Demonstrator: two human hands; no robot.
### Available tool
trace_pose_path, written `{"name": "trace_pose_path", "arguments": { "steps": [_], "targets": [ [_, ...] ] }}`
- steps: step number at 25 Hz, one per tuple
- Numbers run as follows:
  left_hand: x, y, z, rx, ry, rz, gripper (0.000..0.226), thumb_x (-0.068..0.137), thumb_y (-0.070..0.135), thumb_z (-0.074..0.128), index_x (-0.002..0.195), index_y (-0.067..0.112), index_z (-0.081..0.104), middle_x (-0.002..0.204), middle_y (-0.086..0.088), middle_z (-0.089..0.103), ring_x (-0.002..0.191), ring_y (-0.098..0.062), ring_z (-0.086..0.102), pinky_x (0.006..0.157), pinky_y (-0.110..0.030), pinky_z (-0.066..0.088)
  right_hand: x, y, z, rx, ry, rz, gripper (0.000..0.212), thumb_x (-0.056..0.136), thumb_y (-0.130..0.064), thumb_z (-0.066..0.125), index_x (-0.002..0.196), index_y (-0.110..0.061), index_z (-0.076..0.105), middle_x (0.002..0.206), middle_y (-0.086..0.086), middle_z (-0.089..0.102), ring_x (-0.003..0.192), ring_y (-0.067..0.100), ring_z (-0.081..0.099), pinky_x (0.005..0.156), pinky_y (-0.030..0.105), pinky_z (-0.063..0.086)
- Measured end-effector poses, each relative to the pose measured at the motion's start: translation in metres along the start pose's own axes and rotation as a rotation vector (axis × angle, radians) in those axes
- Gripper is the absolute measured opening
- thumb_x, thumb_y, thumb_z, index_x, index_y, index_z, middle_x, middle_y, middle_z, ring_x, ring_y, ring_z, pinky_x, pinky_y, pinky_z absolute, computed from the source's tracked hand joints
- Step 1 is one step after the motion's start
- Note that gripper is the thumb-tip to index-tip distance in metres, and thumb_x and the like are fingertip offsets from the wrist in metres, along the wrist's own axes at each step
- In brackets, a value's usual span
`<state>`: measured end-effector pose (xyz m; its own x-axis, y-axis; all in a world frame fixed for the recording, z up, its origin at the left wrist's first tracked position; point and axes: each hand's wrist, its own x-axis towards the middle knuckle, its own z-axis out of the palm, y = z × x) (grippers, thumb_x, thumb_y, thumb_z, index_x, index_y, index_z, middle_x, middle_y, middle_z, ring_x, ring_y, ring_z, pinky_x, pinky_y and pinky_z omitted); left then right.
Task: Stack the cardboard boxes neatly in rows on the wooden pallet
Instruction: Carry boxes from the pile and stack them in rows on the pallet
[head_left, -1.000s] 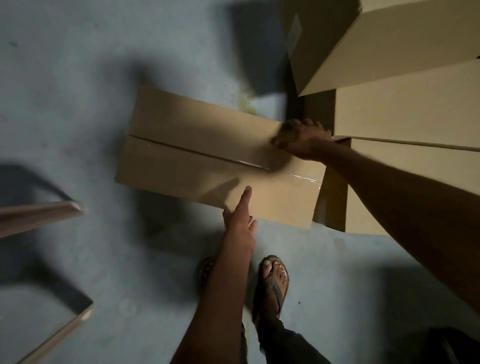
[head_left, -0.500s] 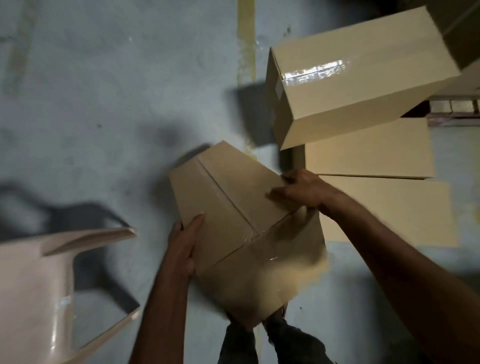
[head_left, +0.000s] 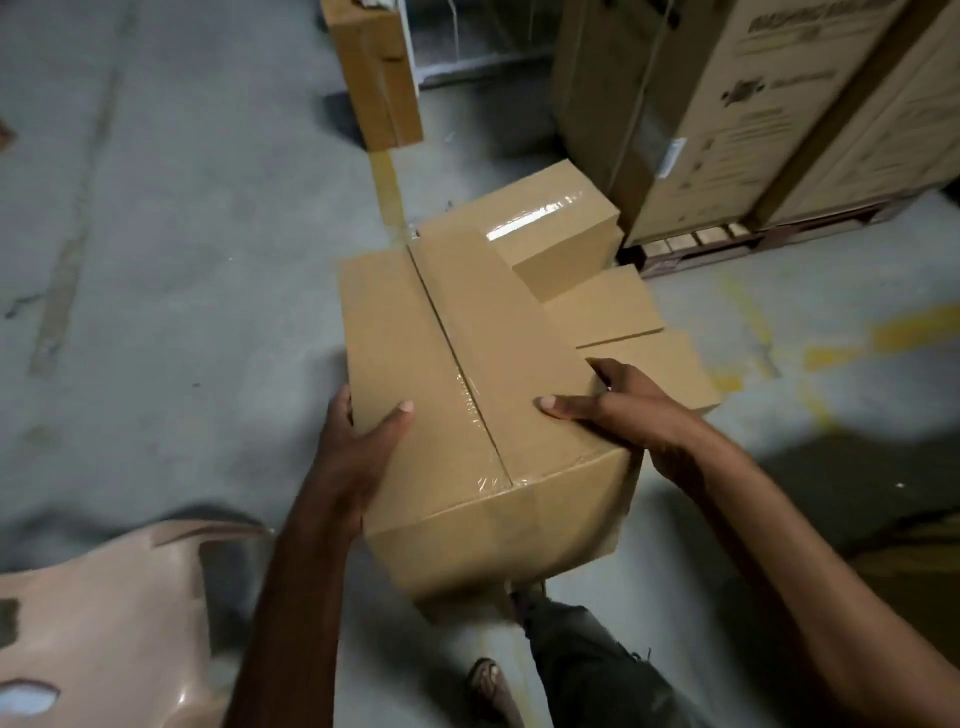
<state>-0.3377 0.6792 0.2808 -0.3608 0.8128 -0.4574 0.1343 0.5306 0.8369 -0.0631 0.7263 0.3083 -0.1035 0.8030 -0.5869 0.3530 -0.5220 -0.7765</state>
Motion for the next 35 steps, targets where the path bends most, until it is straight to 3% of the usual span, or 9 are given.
{"name": "trace_pose_path", "arguments": {
  "steps": [3, 9, 12, 15, 19, 22, 28, 31, 35],
  "targets": [
    [-0.081, 0.003, 0.006, -0.051, -0.082, 0.125, 0.061, 0.091, 0.016, 0.077, 0.144, 0.025, 0.047, 0.114, 0.015, 0.065, 0.079, 0.010, 0.066, 0.063, -0.009, 0.052, -0.093, 0.043, -0.017, 0.101, 0.070, -0.075, 0.061, 0.074, -0.036, 0.091, 0.128, -0.032, 0.062, 0.116, -0.014, 0.073, 0.102, 0.004, 0.069, 0.086, 0.023, 0.052],
    [-0.242, -0.015, 0.033, -0.104, -0.160, 0.207, 0.053, 0.091, 0.006, 0.075, 0.125, 0.034, 0.047, 0.103, 0.025, 0.062, 0.075, 0.018, 0.065, 0.061, -0.008, 0.052, -0.243, 0.134, -0.049, 0.247, 0.158, -0.174, 0.099, 0.057, -0.050, 0.097, 0.144, -0.039, 0.052, 0.127, -0.014, 0.070, 0.114, 0.009, 0.068, 0.106, 0.039, 0.052],
    [-0.314, -0.031, 0.057, -0.112, -0.172, 0.224, 0.054, 0.090, 0.004, 0.075, 0.125, 0.034, 0.047, 0.103, 0.024, 0.065, 0.079, 0.012, 0.068, 0.061, -0.010, 0.053, -0.300, 0.180, -0.071, 0.261, 0.163, -0.215, 0.085, 0.067, -0.039, 0.095, 0.142, -0.036, 0.054, 0.127, -0.011, 0.069, 0.112, 0.009, 0.068, 0.101, 0.035, 0.054],
    [-0.380, -0.053, 0.081, -0.112, -0.159, 0.240, 0.059, 0.089, 0.004, 0.076, 0.129, 0.035, 0.046, 0.106, 0.025, 0.062, 0.079, 0.016, 0.067, 0.063, -0.011, 0.054, -0.358, 0.223, -0.094, 0.274, 0.156, -0.212, 0.071, 0.076, -0.027, 0.089, 0.135, -0.032, 0.050, 0.122, -0.012, 0.066, 0.104, 0.002, 0.066, 0.079, 0.017, 0.054],
    [-0.458, -0.087, 0.108, -0.061, -0.228, 0.200, 0.061, 0.089, 0.016, 0.079, 0.137, 0.035, 0.046, 0.109, 0.024, 0.063, 0.095, 0.006, 0.068, 0.086, -0.025, 0.060, -0.433, 0.287, -0.119, 0.265, 0.202, -0.153, 0.079, 0.067, -0.034, 0.092, 0.137, -0.028, 0.054, 0.122, -0.006, 0.071, 0.104, 0.009, 0.072, 0.097, 0.035, 0.056],
    [-0.512, -0.114, 0.118, -0.010, -0.304, 0.165, 0.063, 0.089, 0.024, 0.080, 0.141, 0.032, 0.045, 0.118, 0.018, 0.065, 0.111, -0.009, 0.067, 0.100, -0.039, 0.056, -0.498, 0.329, -0.124, 0.299, 0.241, -0.119, 0.070, 0.073, -0.029, 0.090, 0.134, -0.027, 0.056, 0.118, -0.007, 0.072, 0.103, 0.010, 0.072, 0.091, 0.031, 0.055],
    [-0.626, -0.177, 0.127, 0.066, -0.493, 0.231, 0.046, 0.093, 0.020, 0.075, 0.122, 0.042, 0.046, 0.100, 0.031, 0.063, 0.097, 0.006, 0.066, 0.079, -0.017, 0.055, -0.644, 0.425, -0.100, 0.372, 0.390, -0.040, 0.069, 0.077, -0.032, 0.087, 0.137, -0.028, 0.054, 0.119, -0.010, 0.068, 0.107, 0.009, 0.066, 0.084, 0.026, 0.051],
    [-0.685, -0.222, 0.129, 0.101, -0.620, 0.255, 0.051, 0.091, 0.023, 0.077, 0.128, 0.040, 0.046, 0.106, 0.027, 0.067, 0.104, -0.001, 0.069, 0.090, -0.027, 0.057, -0.728, 0.488, -0.072, 0.426, 0.493, 0.015, 0.076, 0.075, -0.036, 0.088, 0.141, -0.028, 0.051, 0.123, -0.008, 0.067, 0.110, 0.013, 0.066, 0.095, 0.033, 0.052],
    [-0.780, -0.266, 0.137, 0.198, -0.794, 0.249, 0.050, 0.087, 0.030, 0.081, 0.125, 0.043, 0.051, 0.105, 0.027, 0.068, 0.105, -0.007, 0.070, 0.095, -0.040, 0.058, -0.854, 0.555, -0.049, 0.496, 0.617, 0.088, 0.075, 0.077, -0.037, 0.085, 0.141, -0.027, 0.049, 0.117, -0.011, 0.064, 0.104, 0.009, 0.063, 0.077, 0.024, 0.047]
  ]
}}
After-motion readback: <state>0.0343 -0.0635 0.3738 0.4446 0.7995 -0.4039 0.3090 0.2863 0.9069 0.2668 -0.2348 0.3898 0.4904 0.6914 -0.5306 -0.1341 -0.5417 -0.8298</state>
